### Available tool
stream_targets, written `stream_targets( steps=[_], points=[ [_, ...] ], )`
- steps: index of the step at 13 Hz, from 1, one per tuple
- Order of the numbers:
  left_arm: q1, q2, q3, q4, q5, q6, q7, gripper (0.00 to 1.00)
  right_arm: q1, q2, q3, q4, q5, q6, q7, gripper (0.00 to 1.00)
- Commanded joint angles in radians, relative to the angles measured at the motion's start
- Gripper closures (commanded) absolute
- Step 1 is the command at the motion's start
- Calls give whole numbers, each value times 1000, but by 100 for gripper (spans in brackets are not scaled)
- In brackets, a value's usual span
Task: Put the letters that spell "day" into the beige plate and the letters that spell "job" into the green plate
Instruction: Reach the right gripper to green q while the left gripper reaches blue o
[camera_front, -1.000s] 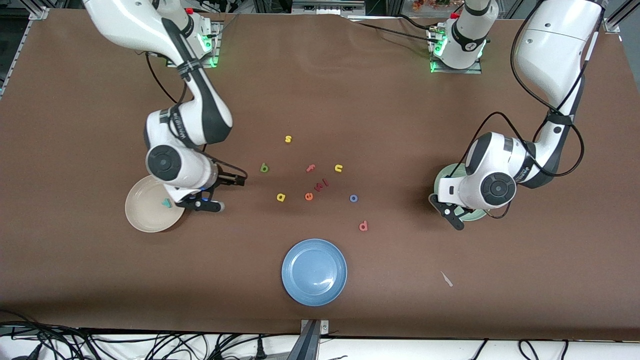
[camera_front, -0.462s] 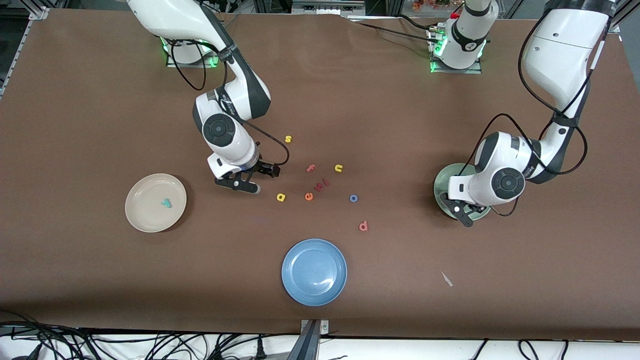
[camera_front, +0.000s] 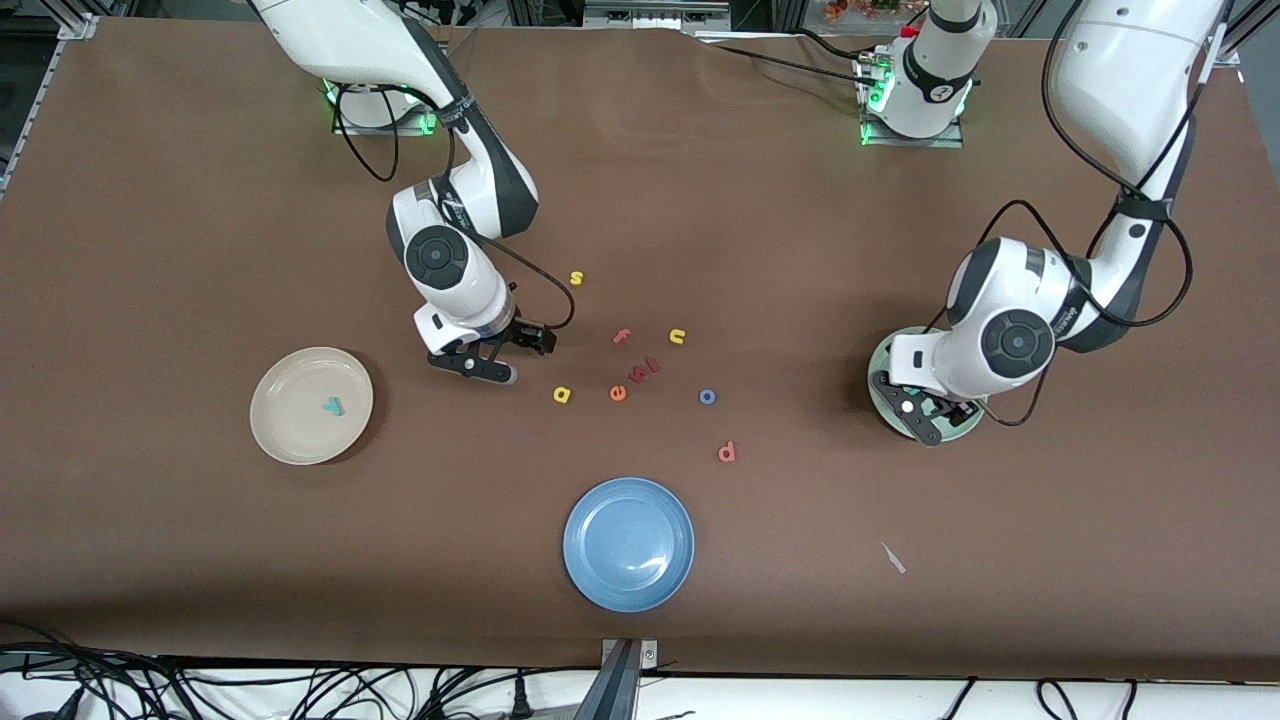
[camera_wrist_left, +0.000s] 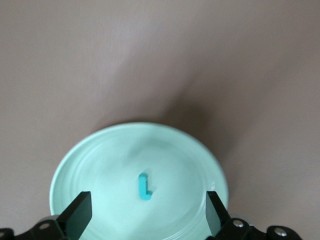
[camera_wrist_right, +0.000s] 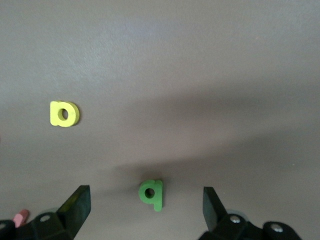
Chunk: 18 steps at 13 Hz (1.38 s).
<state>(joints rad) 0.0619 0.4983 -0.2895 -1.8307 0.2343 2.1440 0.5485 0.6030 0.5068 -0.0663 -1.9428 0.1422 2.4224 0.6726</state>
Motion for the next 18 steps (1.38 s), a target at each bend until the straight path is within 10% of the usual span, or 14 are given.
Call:
stream_targets(
  steps=[1,11,18],
  points=[
    [-13,-12,-71,21,8,-21,-152,0,26,7,10,-28,-10,29,18,1],
    [-258,192,-99,251,-44,-4,-838,0,32,53,10,-18,-12,32,15,13],
    [-332,301,-91,260,-33,264,-1033,0,29,56,8,-16,-12,32,10,34]
  ],
)
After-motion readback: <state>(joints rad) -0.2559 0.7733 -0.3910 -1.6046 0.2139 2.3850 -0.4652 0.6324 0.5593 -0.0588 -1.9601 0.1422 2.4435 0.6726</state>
